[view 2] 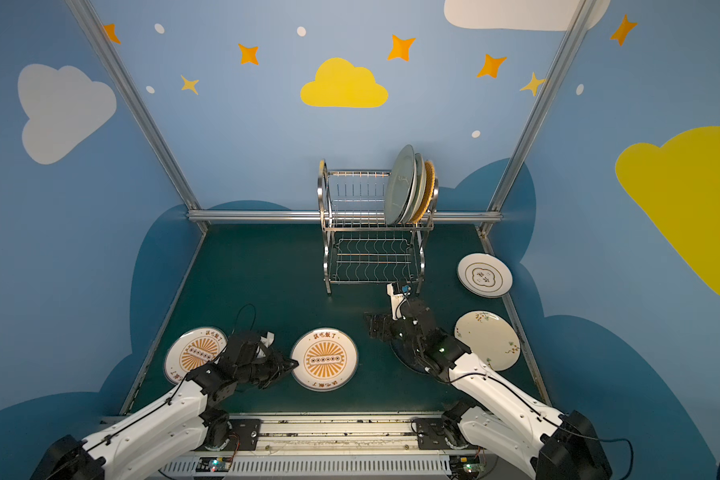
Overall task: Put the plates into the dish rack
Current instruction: 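Push the sunburst plate with the left gripper while the right gripper grips its rim, then lift the sunburst plate over the rack with the right gripper while the left gripper withdraws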
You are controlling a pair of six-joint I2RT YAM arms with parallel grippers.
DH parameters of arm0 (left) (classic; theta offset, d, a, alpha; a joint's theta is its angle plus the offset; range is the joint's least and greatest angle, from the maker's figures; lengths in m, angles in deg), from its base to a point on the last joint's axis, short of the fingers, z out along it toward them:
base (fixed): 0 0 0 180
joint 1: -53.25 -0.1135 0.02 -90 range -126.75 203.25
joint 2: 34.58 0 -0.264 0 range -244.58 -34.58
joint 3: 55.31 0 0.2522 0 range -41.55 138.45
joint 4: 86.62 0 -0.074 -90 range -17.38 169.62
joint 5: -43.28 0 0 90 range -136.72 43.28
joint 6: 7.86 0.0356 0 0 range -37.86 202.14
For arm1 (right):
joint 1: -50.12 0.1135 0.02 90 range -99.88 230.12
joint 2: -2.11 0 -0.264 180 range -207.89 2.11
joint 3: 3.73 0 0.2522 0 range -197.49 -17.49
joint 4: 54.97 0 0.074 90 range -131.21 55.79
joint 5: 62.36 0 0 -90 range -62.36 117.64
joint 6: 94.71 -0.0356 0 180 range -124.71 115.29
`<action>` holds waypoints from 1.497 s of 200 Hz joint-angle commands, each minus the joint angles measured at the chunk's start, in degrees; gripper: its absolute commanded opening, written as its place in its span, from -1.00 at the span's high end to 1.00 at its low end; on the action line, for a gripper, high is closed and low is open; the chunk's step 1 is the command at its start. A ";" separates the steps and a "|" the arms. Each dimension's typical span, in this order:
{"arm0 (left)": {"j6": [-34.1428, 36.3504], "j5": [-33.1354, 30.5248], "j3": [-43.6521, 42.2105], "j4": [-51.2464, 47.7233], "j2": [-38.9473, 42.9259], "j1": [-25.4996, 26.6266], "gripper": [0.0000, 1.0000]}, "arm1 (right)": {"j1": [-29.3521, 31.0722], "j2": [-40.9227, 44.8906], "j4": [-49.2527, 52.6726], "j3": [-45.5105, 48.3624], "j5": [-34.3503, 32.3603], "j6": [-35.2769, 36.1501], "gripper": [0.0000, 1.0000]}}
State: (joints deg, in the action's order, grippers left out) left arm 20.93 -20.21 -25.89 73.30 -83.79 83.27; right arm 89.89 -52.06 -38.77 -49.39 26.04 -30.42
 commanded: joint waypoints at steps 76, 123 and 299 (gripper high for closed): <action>-1.42 9.42 24.40 15.98 -16.87 0.03 0.92 | -8.17 5.58 30.94 -21.30 5.97 -5.59 -0.85; 1.87 13.07 30.44 20.89 -23.42 0.59 0.92 | -8.92 5.78 32.15 -23.82 10.40 -9.16 -0.87; 6.13 16.92 27.99 20.41 -20.87 -2.11 0.92 | -8.83 7.69 19.71 -15.14 14.64 -24.48 0.65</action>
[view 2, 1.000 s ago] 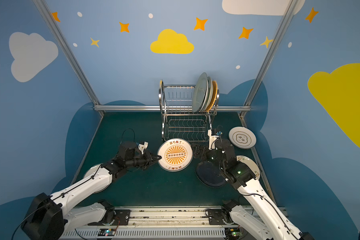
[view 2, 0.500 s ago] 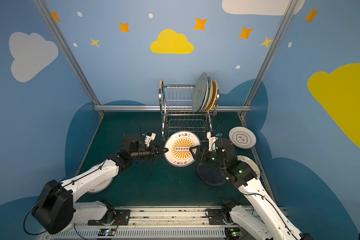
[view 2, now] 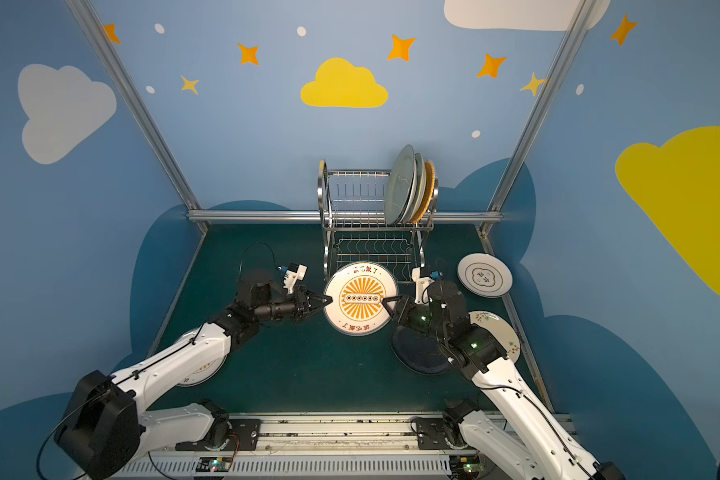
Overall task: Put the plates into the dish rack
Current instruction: 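Lift the sunburst plate over the rack with the right gripper while the left gripper withdraws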
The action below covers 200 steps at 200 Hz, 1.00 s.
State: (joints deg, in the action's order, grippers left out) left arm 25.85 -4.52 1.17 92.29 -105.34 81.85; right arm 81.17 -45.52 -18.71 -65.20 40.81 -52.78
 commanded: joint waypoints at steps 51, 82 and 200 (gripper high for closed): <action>1.61 1.57 1.30 1.07 0.25 -0.87 0.92 | 0.37 1.75 0.24 0.94 -0.94 -4.03 0.97; 1.79 1.70 1.42 0.82 0.21 -0.91 0.92 | 1.84 0.42 1.84 -0.93 -2.07 -4.14 1.00; 10.18 -8.73 0.95 -7.22 20.80 -5.74 -1.00 | 8.79 -3.32 6.39 -22.55 -14.85 3.15 1.00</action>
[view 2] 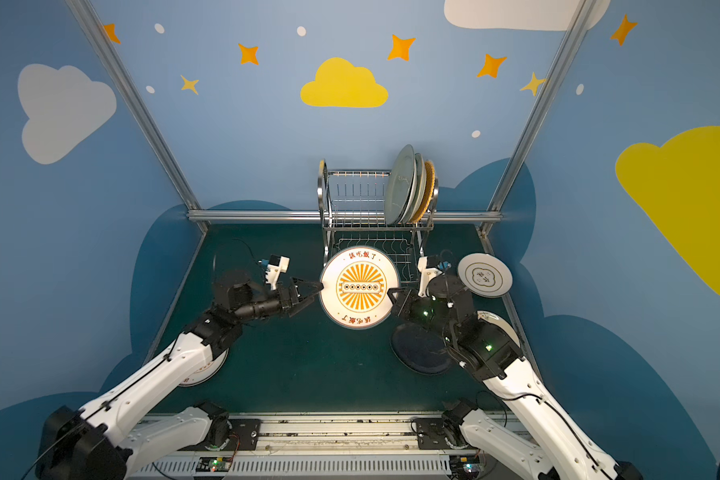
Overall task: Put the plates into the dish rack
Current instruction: 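Lift the sunburst plate over the rack with the right gripper while the left gripper withdraws, then lower the sunburst plate into the rack slot beside the celadon plate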
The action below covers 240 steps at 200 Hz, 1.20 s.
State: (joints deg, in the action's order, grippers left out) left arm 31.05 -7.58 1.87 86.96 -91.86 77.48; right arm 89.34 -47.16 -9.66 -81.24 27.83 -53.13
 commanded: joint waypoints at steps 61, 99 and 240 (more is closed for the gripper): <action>13.73 -14.09 -4.80 -1.98 23.11 -2.03 -1.00 | 0.68 -16.37 5.55 -30.73 -12.28 11.75 1.00; 18.80 -16.33 -3.81 -6.89 23.42 -1.65 -1.00 | 0.59 -27.49 11.12 -47.33 -25.19 19.38 1.00; 17.43 -0.17 -4.26 1.19 17.68 -3.76 -1.00 | -0.20 -54.89 9.77 -74.99 -51.65 47.35 1.00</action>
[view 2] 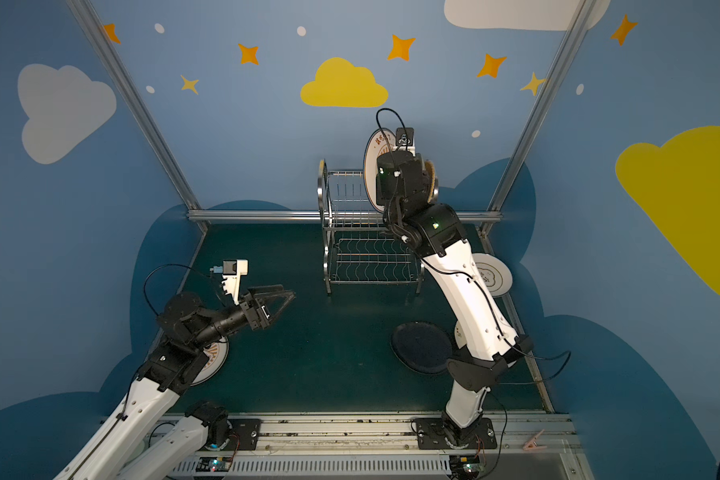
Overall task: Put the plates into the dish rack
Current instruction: 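Lower the sunburst plate into the rack slot beside the celadon plate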
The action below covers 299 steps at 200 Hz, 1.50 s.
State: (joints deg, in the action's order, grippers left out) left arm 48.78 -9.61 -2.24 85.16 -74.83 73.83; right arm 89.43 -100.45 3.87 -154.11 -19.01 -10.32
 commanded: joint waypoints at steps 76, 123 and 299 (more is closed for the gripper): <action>-1.40 4.91 0.05 4.43 -0.70 -0.10 -1.00 | -2.66 -6.39 -4.13 -2.16 -5.40 5.52 1.00; -1.56 5.00 -0.11 4.57 -0.93 -0.09 -1.00 | -2.92 -8.09 -5.20 -2.23 -7.80 7.69 1.00; -1.82 4.56 0.18 3.96 -0.97 -0.17 -1.00 | -0.95 -9.85 -5.14 -1.86 -16.78 6.57 1.00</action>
State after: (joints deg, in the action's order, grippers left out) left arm 47.16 -5.40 -2.24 87.81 -76.47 73.83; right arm 88.53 -110.81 0.79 -154.44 -30.38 -3.43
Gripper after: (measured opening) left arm 0.998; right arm 0.051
